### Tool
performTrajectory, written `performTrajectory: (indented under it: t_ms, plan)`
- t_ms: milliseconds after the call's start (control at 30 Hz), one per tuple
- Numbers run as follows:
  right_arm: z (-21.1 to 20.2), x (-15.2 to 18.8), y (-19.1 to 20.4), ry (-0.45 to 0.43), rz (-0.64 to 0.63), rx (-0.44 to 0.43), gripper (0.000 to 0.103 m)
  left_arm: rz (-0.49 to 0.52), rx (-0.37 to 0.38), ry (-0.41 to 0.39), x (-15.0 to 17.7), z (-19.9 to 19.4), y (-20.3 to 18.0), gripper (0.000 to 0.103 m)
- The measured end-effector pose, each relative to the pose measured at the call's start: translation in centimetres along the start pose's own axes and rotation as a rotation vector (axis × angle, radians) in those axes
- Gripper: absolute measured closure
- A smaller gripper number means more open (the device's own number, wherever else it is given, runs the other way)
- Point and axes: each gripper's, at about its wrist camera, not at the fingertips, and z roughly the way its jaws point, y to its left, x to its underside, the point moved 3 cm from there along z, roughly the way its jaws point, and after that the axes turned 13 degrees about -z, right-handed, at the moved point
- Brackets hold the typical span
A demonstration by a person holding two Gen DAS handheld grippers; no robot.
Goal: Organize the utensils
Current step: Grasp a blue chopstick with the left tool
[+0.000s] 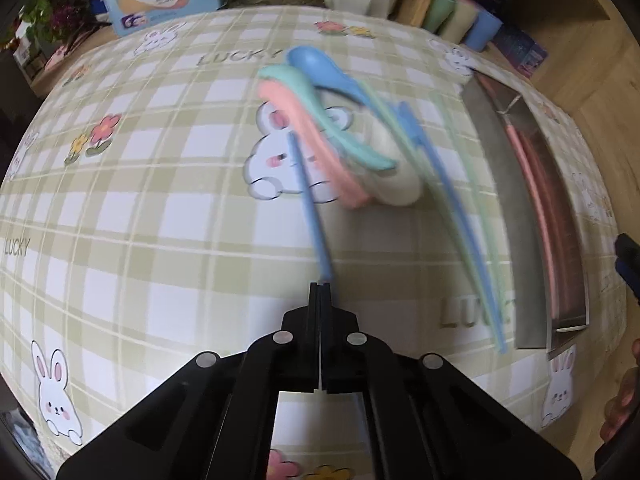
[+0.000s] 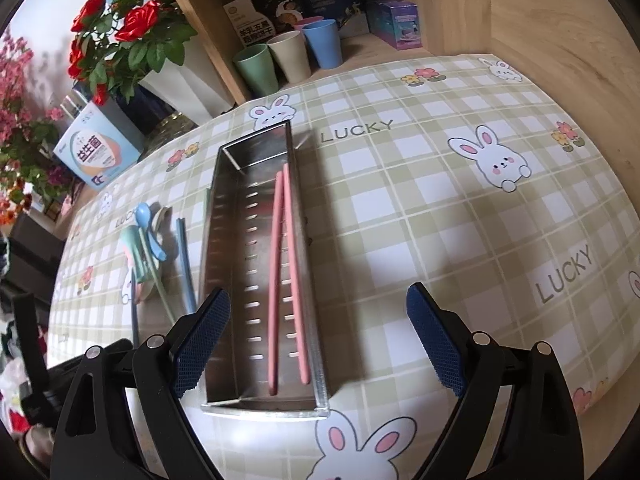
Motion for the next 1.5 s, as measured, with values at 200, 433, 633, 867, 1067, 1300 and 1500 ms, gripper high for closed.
performTrajectory:
  t_ms: [200,433,633,867,1067,1300,1500]
  plan:
    - [-0.1,0.2,0.9,-0.008,-0.008,-0.024,0.016,-0.035,0.071,0.025,0.2,-0.7,0.8,0.103]
    - [-0.3,0.5,1.0,-0.012,-0.003,-0.029,0.016,0.053,0.056,-0.004,1.1,-0.7,-1.4,0.1]
    - [-0.2,0.8,0.9,-0.008,0.006,-0.034,0.016,0.096,0.03,-0.044,1.3,-0.7,-2.3,0.088]
    - [0.1,1.0,1.2,-0.007,0.003,-0.043,0.016,0.111,0.018,-0.047,1.9,-0.2,-2.2,0.089]
    - [0.2,1.3,1.5,-0.003,0.0,-0.053,0.016,0.127,-0.007,-0.076,2.1,-0.2,-2.0,0.093]
    - [0.0,1.4,2.2,-0.02,-0.027,-0.056,0.017,0.14,-0.006,-0.09,2.3,-0.3,-1.9,0.094]
    - [-0.5,1.2,2.6,-0.036,-0.051,-0.066,0.017,0.048,-0.004,-0.091,1.5,-0.7,0.5,0.098]
